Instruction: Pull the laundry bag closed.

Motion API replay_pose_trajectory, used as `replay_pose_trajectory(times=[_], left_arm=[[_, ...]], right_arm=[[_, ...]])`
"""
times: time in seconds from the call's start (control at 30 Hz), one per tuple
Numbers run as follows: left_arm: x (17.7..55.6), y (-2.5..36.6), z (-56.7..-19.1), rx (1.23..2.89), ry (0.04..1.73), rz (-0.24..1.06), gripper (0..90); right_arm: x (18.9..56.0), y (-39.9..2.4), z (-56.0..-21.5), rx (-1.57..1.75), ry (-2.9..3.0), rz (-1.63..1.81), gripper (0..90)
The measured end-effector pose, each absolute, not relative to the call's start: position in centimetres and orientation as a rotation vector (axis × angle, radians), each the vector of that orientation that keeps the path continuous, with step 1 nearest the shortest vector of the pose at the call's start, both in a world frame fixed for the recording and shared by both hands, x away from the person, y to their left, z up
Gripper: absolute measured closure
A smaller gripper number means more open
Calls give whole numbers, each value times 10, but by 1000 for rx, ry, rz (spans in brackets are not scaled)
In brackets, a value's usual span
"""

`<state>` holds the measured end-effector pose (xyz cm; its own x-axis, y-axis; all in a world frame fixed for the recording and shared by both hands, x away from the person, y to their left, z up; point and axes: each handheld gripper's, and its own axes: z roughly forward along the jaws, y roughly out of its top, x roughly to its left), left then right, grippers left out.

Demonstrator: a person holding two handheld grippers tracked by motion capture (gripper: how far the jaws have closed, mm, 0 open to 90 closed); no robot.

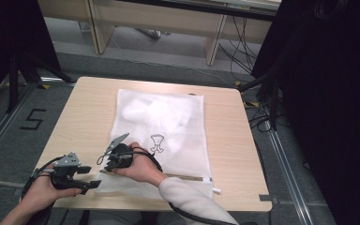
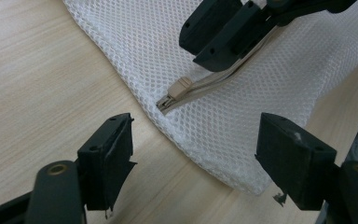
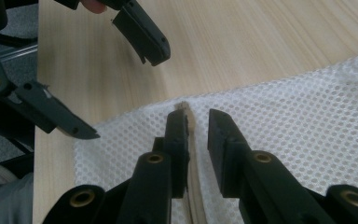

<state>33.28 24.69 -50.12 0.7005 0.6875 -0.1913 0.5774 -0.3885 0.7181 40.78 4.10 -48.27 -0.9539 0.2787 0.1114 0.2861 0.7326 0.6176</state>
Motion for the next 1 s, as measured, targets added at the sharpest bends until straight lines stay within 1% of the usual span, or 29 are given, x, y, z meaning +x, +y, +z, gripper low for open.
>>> replay_pose_trajectory(times=[0.67, 1.0], left_arm=[[334, 247, -502, 2095, 961, 160, 266], [333, 247, -502, 2089, 965, 159, 266]], right_arm=[[412, 56, -496, -477, -2870, -992, 761], [413, 59, -497, -493, -2869, -976, 769]])
